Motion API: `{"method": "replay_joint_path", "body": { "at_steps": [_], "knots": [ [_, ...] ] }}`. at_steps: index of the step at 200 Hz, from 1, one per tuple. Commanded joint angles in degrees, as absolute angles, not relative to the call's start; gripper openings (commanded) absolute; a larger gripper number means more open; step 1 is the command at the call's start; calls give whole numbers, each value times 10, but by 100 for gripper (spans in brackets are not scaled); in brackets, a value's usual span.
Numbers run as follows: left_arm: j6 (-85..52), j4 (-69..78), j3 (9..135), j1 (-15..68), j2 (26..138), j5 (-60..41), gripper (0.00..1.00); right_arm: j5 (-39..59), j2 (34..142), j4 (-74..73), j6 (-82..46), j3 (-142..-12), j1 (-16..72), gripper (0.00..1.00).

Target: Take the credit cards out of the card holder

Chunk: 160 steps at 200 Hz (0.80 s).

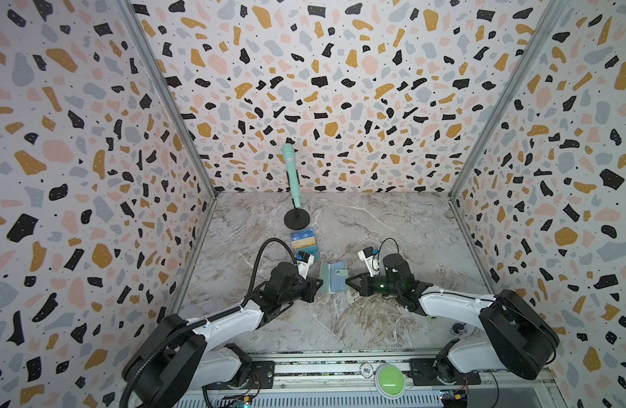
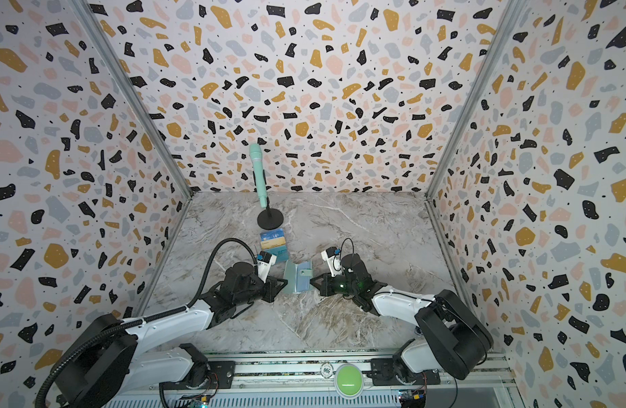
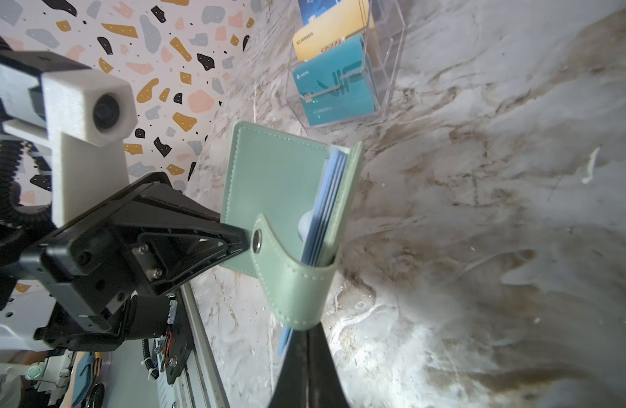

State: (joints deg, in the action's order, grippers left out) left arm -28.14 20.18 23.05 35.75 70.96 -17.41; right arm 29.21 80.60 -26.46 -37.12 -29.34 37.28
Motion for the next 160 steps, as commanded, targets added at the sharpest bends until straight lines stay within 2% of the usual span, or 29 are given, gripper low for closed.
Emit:
{"method": "replay_joint_path", "body": {
  "at_steps": [1,52,95,160],
  "knots": [
    [-291,243,215,359,724,-180,5,295,810,-260,-379,-320,374,0],
    [-291,251,204,359,755,-176,5,289,821,-242,-381,-328,375,0],
    [-293,253,198,359,761,-168,10,297,821,-233,-383,-338,378,0],
    [-301,273,196,359,794,-172,10,288,823,-217,-375,-345,381,0]
  ]
}}
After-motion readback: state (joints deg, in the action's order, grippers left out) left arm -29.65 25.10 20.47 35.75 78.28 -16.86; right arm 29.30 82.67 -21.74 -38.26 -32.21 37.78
